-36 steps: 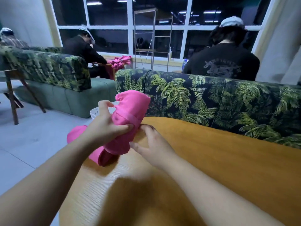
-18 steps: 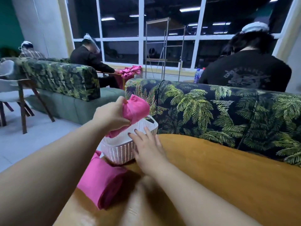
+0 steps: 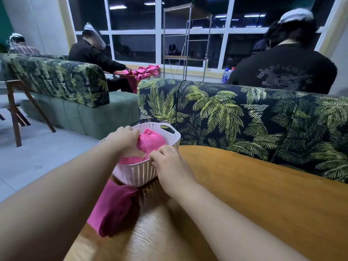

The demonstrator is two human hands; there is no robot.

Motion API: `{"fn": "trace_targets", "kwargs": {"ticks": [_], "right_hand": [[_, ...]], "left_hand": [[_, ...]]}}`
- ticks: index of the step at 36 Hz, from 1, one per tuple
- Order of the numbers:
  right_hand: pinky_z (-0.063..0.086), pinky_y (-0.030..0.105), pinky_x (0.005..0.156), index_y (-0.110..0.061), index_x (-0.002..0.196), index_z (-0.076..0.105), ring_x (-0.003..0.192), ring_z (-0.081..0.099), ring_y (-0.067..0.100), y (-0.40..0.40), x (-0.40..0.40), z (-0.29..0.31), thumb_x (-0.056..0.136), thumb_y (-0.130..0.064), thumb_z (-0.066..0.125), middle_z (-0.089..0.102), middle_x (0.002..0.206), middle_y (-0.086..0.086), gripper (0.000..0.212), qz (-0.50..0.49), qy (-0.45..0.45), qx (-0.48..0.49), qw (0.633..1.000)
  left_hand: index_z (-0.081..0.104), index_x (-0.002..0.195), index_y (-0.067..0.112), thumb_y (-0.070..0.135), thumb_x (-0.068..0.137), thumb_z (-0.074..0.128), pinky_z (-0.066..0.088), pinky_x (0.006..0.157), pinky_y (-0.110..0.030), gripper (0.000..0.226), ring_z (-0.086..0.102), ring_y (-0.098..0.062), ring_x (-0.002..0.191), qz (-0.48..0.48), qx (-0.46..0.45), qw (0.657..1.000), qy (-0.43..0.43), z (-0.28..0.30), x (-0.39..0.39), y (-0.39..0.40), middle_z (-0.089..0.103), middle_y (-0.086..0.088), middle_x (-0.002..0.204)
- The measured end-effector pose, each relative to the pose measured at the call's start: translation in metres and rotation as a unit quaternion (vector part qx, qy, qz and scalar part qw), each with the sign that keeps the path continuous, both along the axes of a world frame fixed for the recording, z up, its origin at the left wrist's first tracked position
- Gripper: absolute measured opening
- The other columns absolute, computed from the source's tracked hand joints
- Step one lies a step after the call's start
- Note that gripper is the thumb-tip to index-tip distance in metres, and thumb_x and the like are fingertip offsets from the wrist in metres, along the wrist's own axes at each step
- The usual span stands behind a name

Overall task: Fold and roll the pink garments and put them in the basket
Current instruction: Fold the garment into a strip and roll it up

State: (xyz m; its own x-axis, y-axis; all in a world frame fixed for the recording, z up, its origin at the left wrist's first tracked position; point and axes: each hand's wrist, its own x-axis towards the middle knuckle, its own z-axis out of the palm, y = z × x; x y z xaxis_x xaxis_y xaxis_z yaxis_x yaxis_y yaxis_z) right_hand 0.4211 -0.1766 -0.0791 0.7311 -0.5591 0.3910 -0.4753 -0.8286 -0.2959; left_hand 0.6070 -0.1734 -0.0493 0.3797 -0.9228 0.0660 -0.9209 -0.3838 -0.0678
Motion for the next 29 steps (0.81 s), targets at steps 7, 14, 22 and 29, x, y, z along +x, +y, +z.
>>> {"fn": "trace_targets", "kwargs": {"ticks": [7,14,22,29], "right_hand": [[0.012,0.034,0.117,-0.027,0.145,0.036,0.147,0.009,0.015,0.009,-0.009,0.004,0.096,-0.005,0.036,0.029,0.154,-0.004,0.053,0.013,0.054,0.021,0.998],[0.01,0.04,0.119,-0.031,0.15,0.023,0.148,0.003,0.014,0.022,-0.015,0.003,0.094,-0.001,0.038,0.015,0.159,-0.008,0.065,0.014,0.082,0.027,0.996],[0.03,0.038,0.11,-0.032,0.139,0.041,0.143,0.022,0.023,0.026,-0.01,0.006,0.098,-0.011,0.041,0.034,0.146,0.001,0.046,-0.002,0.063,0.029,0.998],[0.02,0.045,0.117,-0.034,0.147,0.03,0.148,0.007,0.02,0.04,-0.017,0.015,0.09,0.004,0.034,0.02,0.157,0.0,0.068,-0.006,0.095,0.068,0.993]], "left_hand": [[0.064,0.118,0.024,0.046,0.085,0.066,0.045,0.094,-0.044,0.039,0.048,-0.025,0.113,-0.073,-0.141,0.987,0.015,0.022,-0.013,0.05,0.055,-0.003,0.123],[0.059,0.098,0.028,0.005,0.068,0.047,0.051,0.071,-0.037,0.039,0.052,-0.017,0.092,-0.239,-0.252,0.935,0.075,-0.01,-0.013,0.142,0.056,0.005,0.099],[0.011,0.147,0.045,0.024,0.067,0.063,0.02,0.112,-0.037,0.098,0.013,-0.001,0.141,-0.198,0.048,0.979,-0.018,-0.027,-0.013,0.176,0.012,0.027,0.149],[0.04,0.127,0.04,0.045,0.046,0.07,0.047,0.085,-0.046,0.086,0.064,-0.019,0.096,-0.236,-0.065,0.968,-0.057,-0.022,-0.017,0.167,0.061,0.007,0.109]]}}
